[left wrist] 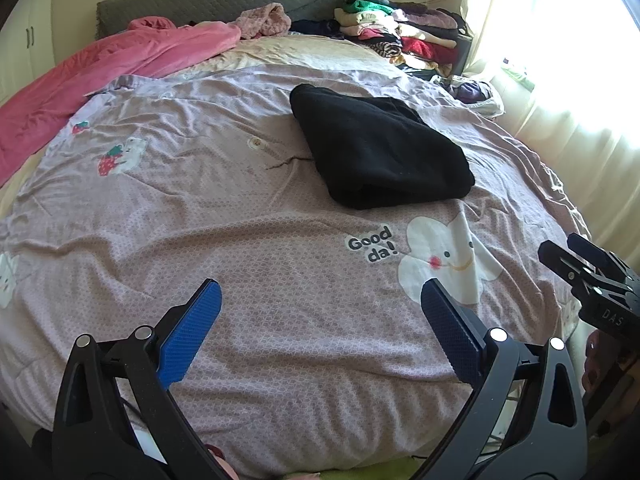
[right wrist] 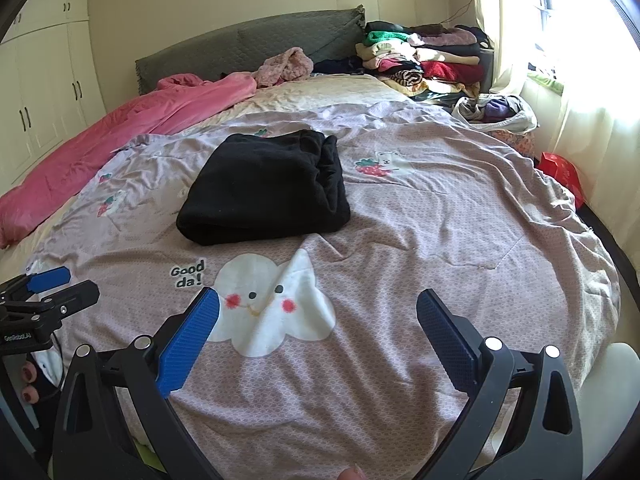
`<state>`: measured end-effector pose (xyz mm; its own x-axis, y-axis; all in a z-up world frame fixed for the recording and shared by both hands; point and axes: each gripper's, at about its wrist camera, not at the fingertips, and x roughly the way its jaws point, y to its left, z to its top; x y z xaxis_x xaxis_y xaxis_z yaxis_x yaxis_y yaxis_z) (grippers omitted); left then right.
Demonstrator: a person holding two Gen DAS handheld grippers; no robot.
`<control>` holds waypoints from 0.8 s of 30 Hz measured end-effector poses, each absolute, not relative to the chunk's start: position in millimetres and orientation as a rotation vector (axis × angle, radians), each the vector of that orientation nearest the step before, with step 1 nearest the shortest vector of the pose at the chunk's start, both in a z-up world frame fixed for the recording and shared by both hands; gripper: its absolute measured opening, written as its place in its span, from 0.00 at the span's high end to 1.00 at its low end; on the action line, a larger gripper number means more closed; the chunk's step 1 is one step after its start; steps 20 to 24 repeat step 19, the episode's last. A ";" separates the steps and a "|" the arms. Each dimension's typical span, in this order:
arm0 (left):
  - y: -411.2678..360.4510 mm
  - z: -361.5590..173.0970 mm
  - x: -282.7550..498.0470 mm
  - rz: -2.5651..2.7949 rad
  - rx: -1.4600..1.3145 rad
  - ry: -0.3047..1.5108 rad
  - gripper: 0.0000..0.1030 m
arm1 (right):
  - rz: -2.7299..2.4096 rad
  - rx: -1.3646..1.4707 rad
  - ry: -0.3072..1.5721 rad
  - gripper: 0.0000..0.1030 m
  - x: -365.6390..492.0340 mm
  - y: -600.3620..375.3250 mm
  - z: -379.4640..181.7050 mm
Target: Fold small clothes
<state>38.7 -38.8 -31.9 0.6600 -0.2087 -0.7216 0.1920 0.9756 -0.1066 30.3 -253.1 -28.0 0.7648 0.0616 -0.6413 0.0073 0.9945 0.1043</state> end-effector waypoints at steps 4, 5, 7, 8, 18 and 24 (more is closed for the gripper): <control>-38.0 -31.3 44.3 -0.190 -0.006 0.838 0.09 | -0.014 0.119 0.704 0.04 30.4 -261.5 -29.3; -37.1 -31.4 46.2 -0.175 0.000 0.842 0.09 | -0.029 0.123 0.703 0.04 29.8 -264.1 -29.7; -31.7 -30.4 49.6 -0.159 -0.001 0.843 0.09 | -0.087 0.142 0.699 0.04 26.4 -276.2 -30.9; -25.2 -28.0 50.9 -0.150 -0.015 0.831 0.09 | -0.115 0.152 0.694 0.04 24.1 -281.5 -31.4; 191.0 -11.5 162.5 0.176 -0.303 0.925 0.09 | -0.798 0.343 0.713 0.04 -54.7 -478.2 -68.5; 229.2 -12.3 174.2 0.270 -0.305 0.914 0.09 | -0.900 0.402 0.727 0.04 -71.6 -513.7 -79.7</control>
